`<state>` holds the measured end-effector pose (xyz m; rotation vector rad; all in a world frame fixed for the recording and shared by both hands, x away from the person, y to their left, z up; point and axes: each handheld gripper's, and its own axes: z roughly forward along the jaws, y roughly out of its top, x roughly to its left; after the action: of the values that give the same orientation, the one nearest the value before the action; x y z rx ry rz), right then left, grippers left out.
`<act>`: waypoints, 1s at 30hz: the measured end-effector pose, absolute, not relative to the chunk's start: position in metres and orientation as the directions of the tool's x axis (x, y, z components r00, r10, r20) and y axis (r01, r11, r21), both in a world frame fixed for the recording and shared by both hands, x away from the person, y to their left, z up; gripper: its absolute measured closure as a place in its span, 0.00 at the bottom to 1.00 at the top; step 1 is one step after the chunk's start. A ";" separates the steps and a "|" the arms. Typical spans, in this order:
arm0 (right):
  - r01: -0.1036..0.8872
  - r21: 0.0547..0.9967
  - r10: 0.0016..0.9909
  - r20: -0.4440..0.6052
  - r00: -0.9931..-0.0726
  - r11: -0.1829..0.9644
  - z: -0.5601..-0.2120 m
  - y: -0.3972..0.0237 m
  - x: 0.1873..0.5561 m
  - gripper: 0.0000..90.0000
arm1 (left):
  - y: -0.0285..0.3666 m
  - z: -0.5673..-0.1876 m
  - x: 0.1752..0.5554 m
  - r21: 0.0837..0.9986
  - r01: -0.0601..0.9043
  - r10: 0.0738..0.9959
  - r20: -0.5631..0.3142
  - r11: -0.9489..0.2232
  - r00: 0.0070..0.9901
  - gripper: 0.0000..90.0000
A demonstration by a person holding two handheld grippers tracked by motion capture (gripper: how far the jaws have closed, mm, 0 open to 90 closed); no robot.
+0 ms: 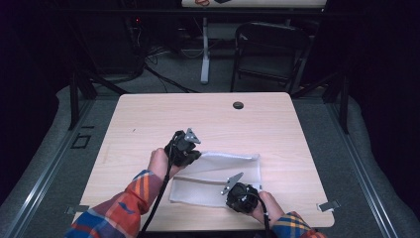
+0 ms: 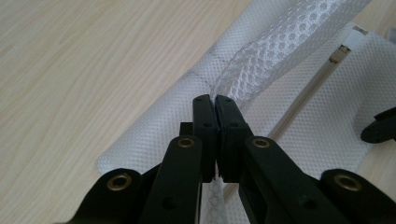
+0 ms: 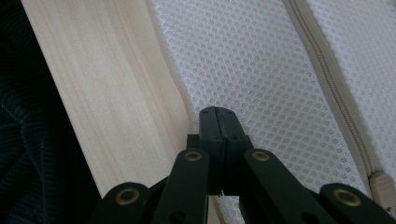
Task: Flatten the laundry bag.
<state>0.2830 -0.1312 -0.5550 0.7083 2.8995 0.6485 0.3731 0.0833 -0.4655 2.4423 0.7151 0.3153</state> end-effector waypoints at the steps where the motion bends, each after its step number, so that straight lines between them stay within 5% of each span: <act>1: 0.418 0.422 0.454 0.017 -0.891 0.804 -0.555 -0.131 0.283 1.00 | 0.083 -0.465 0.374 0.584 0.422 0.557 0.064 -0.694 0.828 0.98; 30: 0.402 0.378 0.423 0.030 -0.906 0.834 -0.552 -0.131 0.278 1.00 | 0.083 -0.430 0.405 0.569 0.414 0.596 0.175 -0.710 0.783 0.99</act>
<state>0.2782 -0.1314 -0.5518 0.6652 2.9553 0.5908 0.4049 0.0826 -0.4298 2.4598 0.7536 0.4763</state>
